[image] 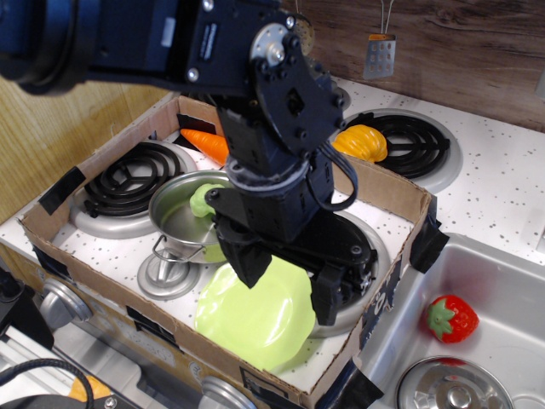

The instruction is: Take broccoli out of pan

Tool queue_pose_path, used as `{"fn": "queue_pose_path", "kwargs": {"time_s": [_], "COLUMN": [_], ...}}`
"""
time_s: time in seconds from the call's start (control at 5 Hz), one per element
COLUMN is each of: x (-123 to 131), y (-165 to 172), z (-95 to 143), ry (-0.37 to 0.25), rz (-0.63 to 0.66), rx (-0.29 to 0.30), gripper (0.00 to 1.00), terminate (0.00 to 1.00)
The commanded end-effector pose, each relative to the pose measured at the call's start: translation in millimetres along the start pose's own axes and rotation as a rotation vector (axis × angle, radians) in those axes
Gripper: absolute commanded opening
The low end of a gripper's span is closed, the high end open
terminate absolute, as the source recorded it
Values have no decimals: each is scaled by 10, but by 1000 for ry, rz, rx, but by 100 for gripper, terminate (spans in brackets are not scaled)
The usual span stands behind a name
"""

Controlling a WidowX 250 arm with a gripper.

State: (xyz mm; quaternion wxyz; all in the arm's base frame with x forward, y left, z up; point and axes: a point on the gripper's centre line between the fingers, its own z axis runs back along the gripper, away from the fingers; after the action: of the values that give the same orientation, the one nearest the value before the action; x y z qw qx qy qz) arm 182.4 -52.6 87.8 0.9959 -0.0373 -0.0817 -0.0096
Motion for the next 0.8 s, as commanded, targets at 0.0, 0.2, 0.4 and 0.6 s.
{"fn": "queue_pose_path", "kwargs": {"time_s": [0.0, 0.2, 0.4, 0.6], "x": [0, 169, 300, 318], "y": [0, 146, 319, 497], "z": [0, 307, 580, 700], "ry": [0, 20, 9, -7], "rz": [0, 18, 0, -22], "rx": [0, 46, 125, 181], "gripper": [100, 100, 100, 100], "terminate": [0, 0, 0, 0]}}
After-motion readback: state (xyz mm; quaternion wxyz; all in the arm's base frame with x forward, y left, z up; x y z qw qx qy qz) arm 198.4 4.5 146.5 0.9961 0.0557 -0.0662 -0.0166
